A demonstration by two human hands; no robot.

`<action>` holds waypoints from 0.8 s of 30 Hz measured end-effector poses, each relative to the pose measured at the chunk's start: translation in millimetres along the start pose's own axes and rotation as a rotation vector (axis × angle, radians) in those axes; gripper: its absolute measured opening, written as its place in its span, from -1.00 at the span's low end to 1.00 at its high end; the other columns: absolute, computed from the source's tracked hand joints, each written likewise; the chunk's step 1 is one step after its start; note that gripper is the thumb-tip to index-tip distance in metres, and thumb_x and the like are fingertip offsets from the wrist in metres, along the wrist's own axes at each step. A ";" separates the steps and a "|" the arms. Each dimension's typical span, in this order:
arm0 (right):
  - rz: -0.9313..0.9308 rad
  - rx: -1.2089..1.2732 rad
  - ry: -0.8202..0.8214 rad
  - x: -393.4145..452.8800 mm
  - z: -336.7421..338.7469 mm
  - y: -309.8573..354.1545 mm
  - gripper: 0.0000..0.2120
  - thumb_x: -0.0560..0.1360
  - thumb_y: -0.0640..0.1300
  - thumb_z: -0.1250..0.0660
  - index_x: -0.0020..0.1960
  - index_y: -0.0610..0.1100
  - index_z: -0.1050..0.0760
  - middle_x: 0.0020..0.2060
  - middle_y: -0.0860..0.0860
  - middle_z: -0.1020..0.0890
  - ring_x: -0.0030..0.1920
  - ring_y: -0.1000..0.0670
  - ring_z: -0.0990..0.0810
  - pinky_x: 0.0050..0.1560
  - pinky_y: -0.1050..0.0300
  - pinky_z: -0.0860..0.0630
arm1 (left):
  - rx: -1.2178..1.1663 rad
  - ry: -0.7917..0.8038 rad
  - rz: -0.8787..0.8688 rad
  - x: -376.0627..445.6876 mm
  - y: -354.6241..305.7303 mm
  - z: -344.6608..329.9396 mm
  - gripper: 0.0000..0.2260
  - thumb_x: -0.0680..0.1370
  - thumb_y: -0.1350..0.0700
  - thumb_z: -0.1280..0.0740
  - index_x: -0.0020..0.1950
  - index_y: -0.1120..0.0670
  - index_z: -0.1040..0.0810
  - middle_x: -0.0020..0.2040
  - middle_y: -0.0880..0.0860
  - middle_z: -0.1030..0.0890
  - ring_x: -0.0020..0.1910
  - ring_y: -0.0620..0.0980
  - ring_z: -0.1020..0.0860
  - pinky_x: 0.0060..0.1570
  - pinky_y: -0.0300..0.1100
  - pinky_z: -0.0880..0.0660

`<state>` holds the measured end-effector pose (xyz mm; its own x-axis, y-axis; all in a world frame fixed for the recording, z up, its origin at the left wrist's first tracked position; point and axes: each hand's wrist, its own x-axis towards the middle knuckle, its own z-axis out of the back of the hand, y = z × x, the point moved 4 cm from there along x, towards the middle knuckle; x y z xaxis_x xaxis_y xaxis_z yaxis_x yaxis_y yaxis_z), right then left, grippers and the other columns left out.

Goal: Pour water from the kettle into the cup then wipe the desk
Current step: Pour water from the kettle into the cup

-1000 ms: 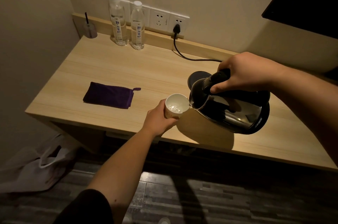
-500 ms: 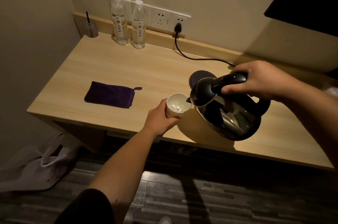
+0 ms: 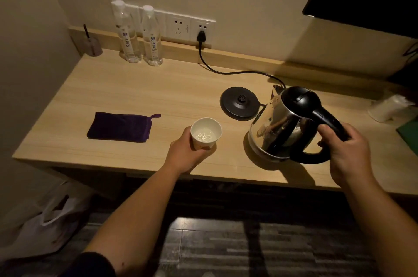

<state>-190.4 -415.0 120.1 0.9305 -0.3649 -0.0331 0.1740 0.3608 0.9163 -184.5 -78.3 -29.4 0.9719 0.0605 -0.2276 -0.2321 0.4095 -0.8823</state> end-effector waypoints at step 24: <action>0.114 -0.220 -0.143 8.8 -1.2 -44.5 -0.41 0.50 0.14 -0.25 0.45 0.00 -0.17 0.38 -0.15 -0.32 0.37 -0.15 -0.31 0.29 -0.19 -0.34 | 0.028 0.023 0.036 -0.5 2.4 1.3 -0.27 0.41 -0.01 -0.51 0.47 -0.08 -0.20 0.30 -0.04 -0.46 0.21 -0.05 -0.43 0.13 -0.17 -0.39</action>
<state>-189.6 -433.3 78.5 0.8957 -0.4232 0.1366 0.1511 0.5786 0.8015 -185.5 -76.1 -30.8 0.9617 0.0551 -0.2684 -0.2653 0.4326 -0.8617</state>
